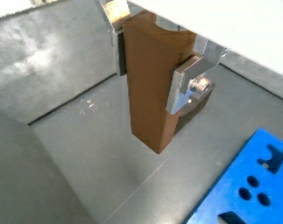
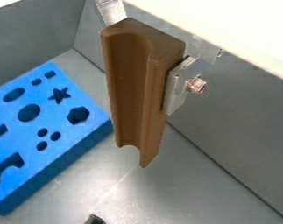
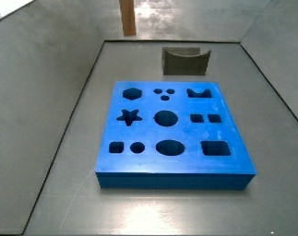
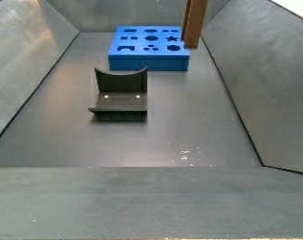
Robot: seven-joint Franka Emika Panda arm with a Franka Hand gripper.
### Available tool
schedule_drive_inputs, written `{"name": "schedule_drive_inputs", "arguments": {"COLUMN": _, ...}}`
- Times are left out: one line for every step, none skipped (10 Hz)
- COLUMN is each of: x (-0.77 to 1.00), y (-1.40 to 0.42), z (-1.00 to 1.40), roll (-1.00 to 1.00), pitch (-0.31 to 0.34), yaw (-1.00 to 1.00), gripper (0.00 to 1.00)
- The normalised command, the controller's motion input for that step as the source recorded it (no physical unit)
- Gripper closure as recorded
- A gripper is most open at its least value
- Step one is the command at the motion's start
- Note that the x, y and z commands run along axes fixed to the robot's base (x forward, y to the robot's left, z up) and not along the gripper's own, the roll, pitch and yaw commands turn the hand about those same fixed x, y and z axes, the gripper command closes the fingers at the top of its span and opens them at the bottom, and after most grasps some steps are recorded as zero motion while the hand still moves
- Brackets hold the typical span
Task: Pick up the arch object. Move up. Rotate the arch object. Move to above the board. Insert the arch object.
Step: Move to above the board.
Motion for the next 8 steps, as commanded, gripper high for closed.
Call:
{"name": "schedule_drive_inputs", "arguments": {"x": 0.01, "y": -0.05, "z": 0.71, "roll": -0.10, "pitch": 0.085, "yaw": 0.01, "gripper": 1.00}}
{"name": "schedule_drive_inputs", "arguments": {"x": 0.01, "y": -0.04, "z": 0.55, "roll": -0.10, "pitch": 0.083, "yaw": 0.01, "gripper": 1.00}}
{"name": "schedule_drive_inputs", "arguments": {"x": 0.01, "y": -0.03, "z": 0.39, "roll": -0.10, "pitch": 0.082, "yaw": 0.01, "gripper": 1.00}}
{"name": "schedule_drive_inputs", "arguments": {"x": 0.01, "y": -0.02, "z": 0.18, "roll": -0.10, "pitch": 0.085, "yaw": 0.02, "gripper": 1.00}}
{"name": "schedule_drive_inputs", "arguments": {"x": 0.28, "y": -1.00, "z": 0.14, "roll": 0.02, "pitch": 0.065, "yaw": 1.00, "gripper": 1.00}}
{"name": "schedule_drive_inputs", "arguments": {"x": 0.28, "y": -1.00, "z": 0.13, "roll": 0.03, "pitch": 0.065, "yaw": 1.00, "gripper": 1.00}}
{"name": "schedule_drive_inputs", "arguments": {"x": 0.30, "y": -1.00, "z": 0.13, "roll": 0.04, "pitch": 0.072, "yaw": 1.00, "gripper": 1.00}}
{"name": "schedule_drive_inputs", "arguments": {"x": 0.32, "y": -1.00, "z": 0.13, "roll": 0.03, "pitch": 0.081, "yaw": 1.00, "gripper": 1.00}}
